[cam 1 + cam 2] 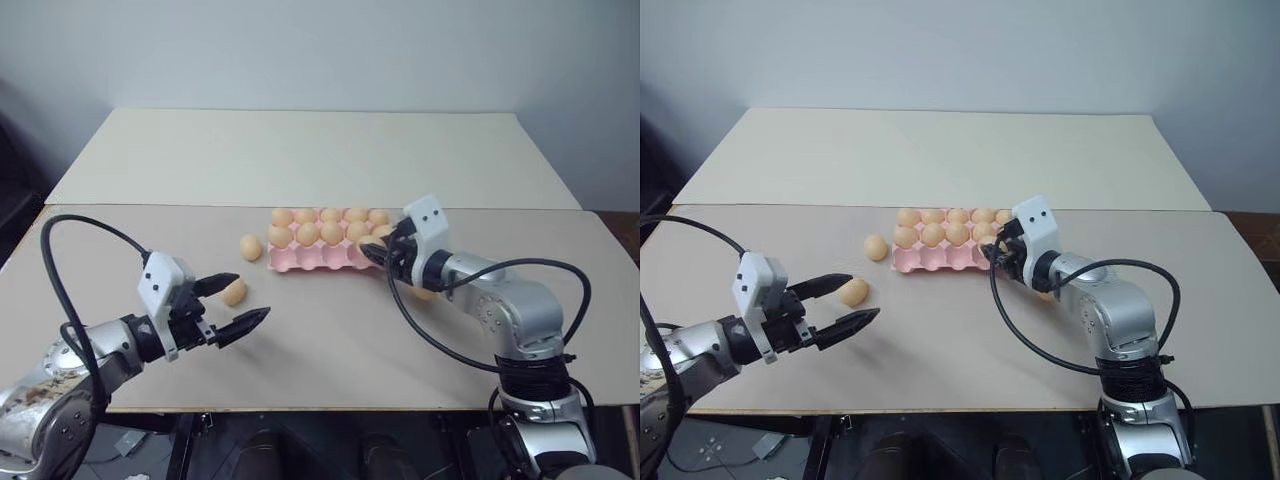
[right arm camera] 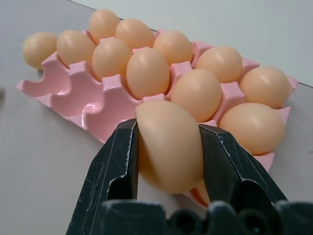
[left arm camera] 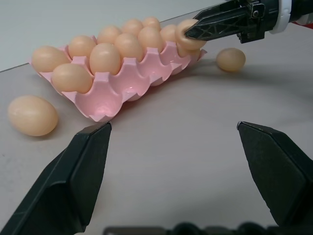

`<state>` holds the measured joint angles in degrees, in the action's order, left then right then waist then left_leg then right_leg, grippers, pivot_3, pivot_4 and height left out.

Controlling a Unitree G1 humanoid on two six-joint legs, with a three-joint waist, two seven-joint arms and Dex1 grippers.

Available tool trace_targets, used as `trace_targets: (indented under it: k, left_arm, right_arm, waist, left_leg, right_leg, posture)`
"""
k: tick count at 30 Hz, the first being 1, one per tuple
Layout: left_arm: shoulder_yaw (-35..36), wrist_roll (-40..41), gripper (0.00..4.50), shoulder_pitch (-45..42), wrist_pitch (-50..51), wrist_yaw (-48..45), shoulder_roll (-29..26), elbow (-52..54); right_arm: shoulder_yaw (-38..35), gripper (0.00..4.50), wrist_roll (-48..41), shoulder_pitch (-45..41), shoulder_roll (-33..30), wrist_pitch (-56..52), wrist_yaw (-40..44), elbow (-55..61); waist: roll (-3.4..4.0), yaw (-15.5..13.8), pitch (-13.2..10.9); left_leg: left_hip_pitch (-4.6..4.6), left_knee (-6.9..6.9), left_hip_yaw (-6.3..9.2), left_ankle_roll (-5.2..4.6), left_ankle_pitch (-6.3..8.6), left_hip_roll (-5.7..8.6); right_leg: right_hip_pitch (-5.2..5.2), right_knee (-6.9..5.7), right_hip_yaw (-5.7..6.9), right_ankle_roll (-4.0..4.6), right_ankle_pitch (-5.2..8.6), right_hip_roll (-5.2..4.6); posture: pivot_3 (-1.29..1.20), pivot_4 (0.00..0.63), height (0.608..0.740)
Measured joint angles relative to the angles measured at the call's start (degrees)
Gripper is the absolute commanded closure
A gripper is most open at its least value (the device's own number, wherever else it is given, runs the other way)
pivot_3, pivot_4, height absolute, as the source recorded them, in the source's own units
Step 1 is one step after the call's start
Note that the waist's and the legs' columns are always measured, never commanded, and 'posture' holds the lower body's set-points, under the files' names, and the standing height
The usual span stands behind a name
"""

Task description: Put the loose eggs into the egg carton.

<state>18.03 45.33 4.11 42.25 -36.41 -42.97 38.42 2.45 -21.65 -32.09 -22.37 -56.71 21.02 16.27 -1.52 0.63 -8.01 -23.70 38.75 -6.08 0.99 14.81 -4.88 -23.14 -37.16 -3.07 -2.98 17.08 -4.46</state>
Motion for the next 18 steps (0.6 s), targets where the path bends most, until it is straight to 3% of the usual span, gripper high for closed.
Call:
trace_targets:
  k: [18]
  left_arm:
    - [-2.30, -0.01, 0.00, -0.80, 0.00, 2.68, 1.35, 1.36]
  right_arm:
    - [3.96, 2.87, 5.03, -2.95, 3.13, 2.77, -0.02, -5.93]
  waist:
    - [0.00, 0.22, 0.00]
  left_leg:
    - [0.00, -0.01, 0.00, -0.01, 0.01, -0.01]
  right_leg:
    - [-0.01, -0.02, 0.00, 0.00, 0.00, 0.01]
  posture:
    - [0.00, 0.150, 0.740]
